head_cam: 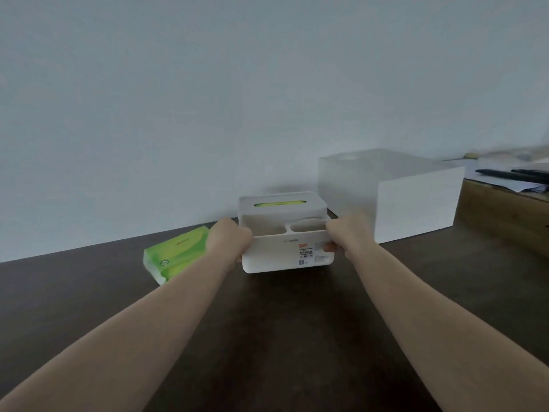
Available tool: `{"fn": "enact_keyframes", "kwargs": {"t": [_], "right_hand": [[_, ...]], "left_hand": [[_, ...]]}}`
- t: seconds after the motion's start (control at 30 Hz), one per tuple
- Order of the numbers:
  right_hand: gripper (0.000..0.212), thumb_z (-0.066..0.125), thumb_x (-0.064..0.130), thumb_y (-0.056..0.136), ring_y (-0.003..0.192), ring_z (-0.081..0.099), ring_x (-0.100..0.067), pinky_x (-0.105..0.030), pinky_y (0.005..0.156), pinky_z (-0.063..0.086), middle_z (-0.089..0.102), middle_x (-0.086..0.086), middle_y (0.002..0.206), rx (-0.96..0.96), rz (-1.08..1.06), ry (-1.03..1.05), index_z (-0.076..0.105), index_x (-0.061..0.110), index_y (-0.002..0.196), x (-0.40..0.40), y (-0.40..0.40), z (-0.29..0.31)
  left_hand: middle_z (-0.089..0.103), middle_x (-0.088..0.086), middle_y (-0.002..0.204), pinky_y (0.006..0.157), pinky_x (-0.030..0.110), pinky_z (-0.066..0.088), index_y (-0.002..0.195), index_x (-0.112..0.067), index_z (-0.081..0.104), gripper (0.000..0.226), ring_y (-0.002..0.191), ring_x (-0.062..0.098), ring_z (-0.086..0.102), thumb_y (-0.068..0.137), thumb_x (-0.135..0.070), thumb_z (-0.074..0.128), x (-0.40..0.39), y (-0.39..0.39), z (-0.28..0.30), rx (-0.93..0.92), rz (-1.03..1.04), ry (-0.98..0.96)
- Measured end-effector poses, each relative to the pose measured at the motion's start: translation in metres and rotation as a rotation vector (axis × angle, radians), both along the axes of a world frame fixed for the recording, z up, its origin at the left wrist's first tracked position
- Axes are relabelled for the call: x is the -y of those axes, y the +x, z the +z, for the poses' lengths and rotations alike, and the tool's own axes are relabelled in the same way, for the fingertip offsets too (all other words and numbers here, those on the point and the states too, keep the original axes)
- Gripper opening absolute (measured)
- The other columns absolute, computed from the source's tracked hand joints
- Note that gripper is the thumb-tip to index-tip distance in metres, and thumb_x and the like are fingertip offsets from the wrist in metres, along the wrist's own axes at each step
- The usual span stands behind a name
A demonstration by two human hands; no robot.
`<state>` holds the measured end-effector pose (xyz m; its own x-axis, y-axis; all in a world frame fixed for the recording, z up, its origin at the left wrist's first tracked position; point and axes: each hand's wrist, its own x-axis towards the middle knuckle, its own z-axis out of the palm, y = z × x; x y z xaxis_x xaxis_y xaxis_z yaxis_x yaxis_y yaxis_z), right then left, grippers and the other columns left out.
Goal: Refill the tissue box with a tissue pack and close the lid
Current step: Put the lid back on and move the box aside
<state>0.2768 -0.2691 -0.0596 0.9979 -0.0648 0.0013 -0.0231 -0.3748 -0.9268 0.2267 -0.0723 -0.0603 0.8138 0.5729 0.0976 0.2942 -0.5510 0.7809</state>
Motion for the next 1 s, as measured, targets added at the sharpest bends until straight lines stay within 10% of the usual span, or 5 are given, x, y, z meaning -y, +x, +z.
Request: {"fn": "enact_keyframes", "kwargs": {"t": [0.2,0.53,0.8,1.0], "right_hand": [[0.017,0.061,0.000,0.074,0.078,0.071,-0.040,-0.050,0.074,0.060,0.064,-0.015,0.068,0.054,-0.095,-0.006,0.056,0.006,0.058,-0.007,0.072,-0.005],[0.028,0.050,0.013,0.090,0.105,0.064,-0.037,-0.028,0.073,0.044,0.067,-0.020,0.112,0.102,-0.208,-0.128,0.064,-0.004,0.108,-0.021,0.135,-0.016],[0.032,0.039,0.018,0.095,0.108,0.058,-0.032,-0.033,0.077,0.041,0.064,-0.016,0.116,0.255,-0.236,-0.186,0.059,0.002,0.115,-0.024,0.134,-0.036],[0.029,0.042,0.015,0.096,0.116,0.055,-0.034,-0.036,0.090,0.044,0.062,-0.017,0.122,0.285,-0.207,-0.255,0.056,0.001,0.118,-0.017,0.131,-0.038]], "left_hand": [[0.064,0.018,0.078,0.070,0.035,0.053,0.084,0.004,0.064,0.021,0.078,0.037,0.067,0.079,-0.008,0.048,0.001,0.084,-0.004,-0.004,-0.003,0.102],[0.052,0.011,0.067,0.056,0.028,0.038,0.072,-0.004,0.049,0.008,0.067,0.033,0.054,0.080,-0.006,0.046,0.002,0.160,-0.025,0.008,-0.008,0.054],[0.032,0.005,0.051,0.046,0.030,0.020,0.050,-0.010,0.029,0.048,0.049,0.022,0.031,0.096,-0.017,0.041,0.001,0.170,-0.033,0.164,0.024,0.116],[0.046,0.005,0.060,0.063,0.033,0.033,0.052,-0.011,0.035,0.054,0.074,0.032,0.052,0.102,-0.033,0.031,0.016,0.173,-0.038,0.237,0.052,0.055]]}}
